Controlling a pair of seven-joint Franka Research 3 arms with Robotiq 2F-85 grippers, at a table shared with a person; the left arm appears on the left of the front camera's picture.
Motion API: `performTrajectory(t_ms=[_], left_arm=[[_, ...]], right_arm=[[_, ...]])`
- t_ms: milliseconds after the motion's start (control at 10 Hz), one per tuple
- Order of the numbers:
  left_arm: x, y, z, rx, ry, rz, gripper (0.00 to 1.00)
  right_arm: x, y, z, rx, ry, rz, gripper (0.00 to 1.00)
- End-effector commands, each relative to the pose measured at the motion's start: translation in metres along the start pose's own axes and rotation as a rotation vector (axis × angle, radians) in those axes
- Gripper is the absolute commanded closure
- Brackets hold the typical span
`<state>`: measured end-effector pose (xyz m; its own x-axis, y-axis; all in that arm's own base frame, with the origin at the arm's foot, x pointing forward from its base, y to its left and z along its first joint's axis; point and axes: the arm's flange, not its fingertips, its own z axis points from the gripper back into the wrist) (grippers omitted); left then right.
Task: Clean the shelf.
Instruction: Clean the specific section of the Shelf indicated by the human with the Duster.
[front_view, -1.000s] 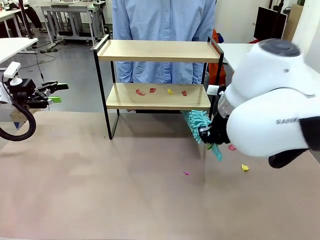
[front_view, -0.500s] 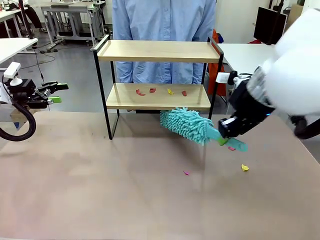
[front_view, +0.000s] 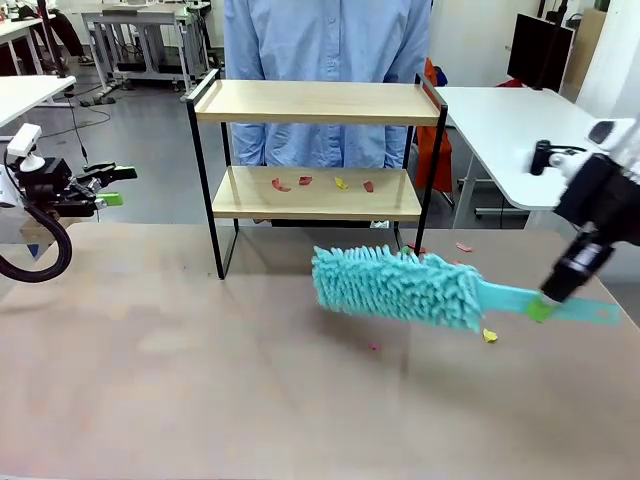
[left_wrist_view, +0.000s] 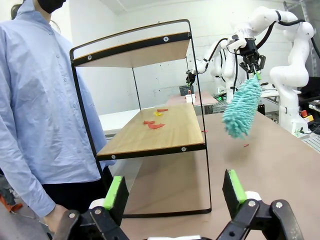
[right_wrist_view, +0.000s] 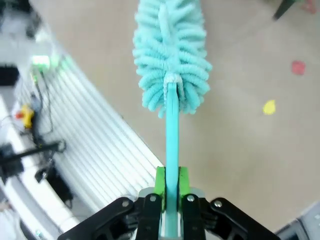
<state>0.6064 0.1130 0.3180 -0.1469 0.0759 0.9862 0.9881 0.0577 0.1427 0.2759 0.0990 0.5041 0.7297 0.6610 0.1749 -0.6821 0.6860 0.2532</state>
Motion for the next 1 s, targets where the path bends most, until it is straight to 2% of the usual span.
performTrajectory(t_ms=[0,200,400,500,900], left_arm=[[0.003,0.000,0.000,0.000,-0.001,-0.015,0.00],[0.003,0.000,0.000,0.000,-0.001,-0.015,0.00],[0.003,0.000,0.000,0.000,-0.001,-0.015,0.00],[0.003,0.000,0.000,0.000,-0.001,-0.015,0.00],[0.003,0.000,0.000,0.000,-0.001,-0.015,0.00]], right_arm=[[-0.033,-0.003,0.005,-0.025,0.049,0.143,0.87],[-0.056,0.004,0.006,-0.042,0.093,0.200,0.87],[-0.070,0.008,0.010,-0.079,0.059,0.218,0.87],[-0.041,0.009,0.019,-0.049,0.114,0.173,0.87],[-0.041,0.009,0.019,-0.049,0.114,0.173,0.87]])
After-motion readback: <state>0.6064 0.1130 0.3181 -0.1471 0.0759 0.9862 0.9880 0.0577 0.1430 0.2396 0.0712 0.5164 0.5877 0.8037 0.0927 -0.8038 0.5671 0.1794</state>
